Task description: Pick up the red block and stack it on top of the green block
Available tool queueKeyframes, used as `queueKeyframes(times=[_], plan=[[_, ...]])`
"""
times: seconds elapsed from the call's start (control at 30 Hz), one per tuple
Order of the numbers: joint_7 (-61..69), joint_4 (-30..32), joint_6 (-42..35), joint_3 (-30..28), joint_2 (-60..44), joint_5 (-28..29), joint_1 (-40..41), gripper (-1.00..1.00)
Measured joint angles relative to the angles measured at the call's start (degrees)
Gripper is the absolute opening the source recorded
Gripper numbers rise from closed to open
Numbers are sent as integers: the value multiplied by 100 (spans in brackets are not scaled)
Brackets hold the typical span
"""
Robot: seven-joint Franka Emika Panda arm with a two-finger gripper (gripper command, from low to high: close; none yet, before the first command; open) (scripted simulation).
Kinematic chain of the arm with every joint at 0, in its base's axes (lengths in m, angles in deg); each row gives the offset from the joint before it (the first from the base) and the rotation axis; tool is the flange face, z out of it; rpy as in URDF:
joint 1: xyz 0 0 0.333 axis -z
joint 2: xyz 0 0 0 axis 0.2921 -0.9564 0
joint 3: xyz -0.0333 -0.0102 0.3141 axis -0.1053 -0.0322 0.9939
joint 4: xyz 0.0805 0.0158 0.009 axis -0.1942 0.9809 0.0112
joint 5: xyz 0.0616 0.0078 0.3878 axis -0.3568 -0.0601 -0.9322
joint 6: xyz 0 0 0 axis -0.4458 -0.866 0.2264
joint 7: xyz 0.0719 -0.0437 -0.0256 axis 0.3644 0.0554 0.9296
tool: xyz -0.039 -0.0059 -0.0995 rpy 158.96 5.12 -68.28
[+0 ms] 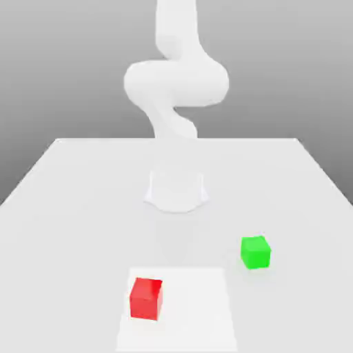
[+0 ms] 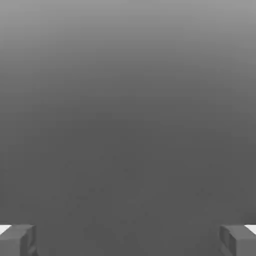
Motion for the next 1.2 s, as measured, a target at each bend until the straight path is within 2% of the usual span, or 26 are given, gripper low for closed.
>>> queueKeyframes(times=[0.67,0.87,0.9,1.1,1.2], plan=[[-34,1837,2193,-312,-4194,-58,338,0],[90,1822,3156,-202,-5440,-234,431,0],[110,1795,3321,-169,-5633,-261,457,-100],[109,1781,3403,-149,-5729,-261,474,-100],[65,1835,3100,-187,-5374,-201,450,-100]])
